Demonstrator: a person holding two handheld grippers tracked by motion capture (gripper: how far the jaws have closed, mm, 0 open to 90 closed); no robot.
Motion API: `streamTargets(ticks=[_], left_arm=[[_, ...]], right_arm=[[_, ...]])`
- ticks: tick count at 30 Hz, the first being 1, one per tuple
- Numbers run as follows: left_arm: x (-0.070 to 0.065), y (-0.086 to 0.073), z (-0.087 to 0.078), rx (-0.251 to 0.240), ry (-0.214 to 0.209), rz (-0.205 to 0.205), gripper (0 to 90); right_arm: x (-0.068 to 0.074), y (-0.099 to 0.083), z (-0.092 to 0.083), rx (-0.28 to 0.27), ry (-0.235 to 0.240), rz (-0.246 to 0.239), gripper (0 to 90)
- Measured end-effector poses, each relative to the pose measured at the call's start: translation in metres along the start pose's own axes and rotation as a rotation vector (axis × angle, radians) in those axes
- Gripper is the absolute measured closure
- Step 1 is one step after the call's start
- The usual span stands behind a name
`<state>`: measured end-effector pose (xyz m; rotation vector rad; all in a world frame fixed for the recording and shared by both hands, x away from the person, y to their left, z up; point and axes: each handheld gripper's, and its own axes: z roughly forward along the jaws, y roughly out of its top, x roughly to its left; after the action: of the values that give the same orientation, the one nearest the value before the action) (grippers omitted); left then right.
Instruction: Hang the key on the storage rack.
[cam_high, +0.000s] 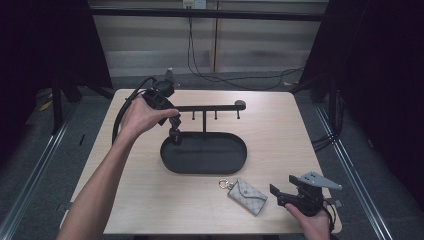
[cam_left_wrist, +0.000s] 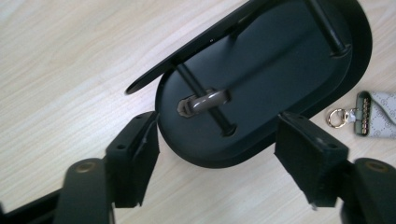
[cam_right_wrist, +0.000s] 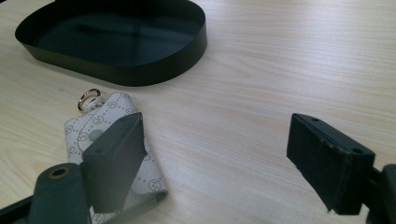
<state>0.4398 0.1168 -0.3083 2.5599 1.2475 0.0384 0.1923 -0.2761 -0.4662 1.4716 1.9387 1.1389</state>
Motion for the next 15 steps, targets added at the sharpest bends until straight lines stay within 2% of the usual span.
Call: streamTargets(ticks=[1, 2, 3, 5, 7, 9, 10, 14, 15], left_arm=[[0.002, -0.004, -0.001, -0.024, 0.003, -0.009, 25.1], [0.002, -0.004, -0.001, -0.024, 0.003, -0.009, 22.0], [0.003, -0.007, -0.001, -0.052, -0.006, -0.015, 22.0], [0.007, -0.015, -0.002, -0.071, -0.028, -0.021, 20.2], [0.011, -0.022, -0.002, -0.098, -0.035, -0.008, 17.5], [0.013, -0.029, -0.003, -0.117, -0.034, -0.019, 18.1], [0.014, -0.033, -0.004, -0.123, -0.033, -0.011, 18.1], [0.014, -0.050, -0.007, -0.209, -0.057, 0.039, 17.0], [0.013, -0.053, -0.007, -0.222, -0.055, 0.032, 16.9]], right_arm=[[0.000, 0.000, 0.000, 0.001, 0.000, 0.002, 19.2], [0.000, 0.000, 0.000, 0.001, 0.000, 0.002, 19.2], [0.000, 0.000, 0.000, 0.000, 0.002, -0.001, 19.2], [0.000, 0.000, 0.000, 0.000, 0.001, -0.003, 19.2], [0.000, 0.000, 0.000, 0.000, -0.001, -0.001, 19.2], [0.000, 0.000, 0.000, 0.001, -0.001, -0.002, 19.2], [0.000, 0.000, 0.000, -0.001, -0.002, -0.003, 19.2], [0.001, 0.000, -0.001, -0.002, 0.000, -0.005, 19.2], [0.001, 0.000, -0.001, -0.002, -0.001, -0.006, 19.2]])
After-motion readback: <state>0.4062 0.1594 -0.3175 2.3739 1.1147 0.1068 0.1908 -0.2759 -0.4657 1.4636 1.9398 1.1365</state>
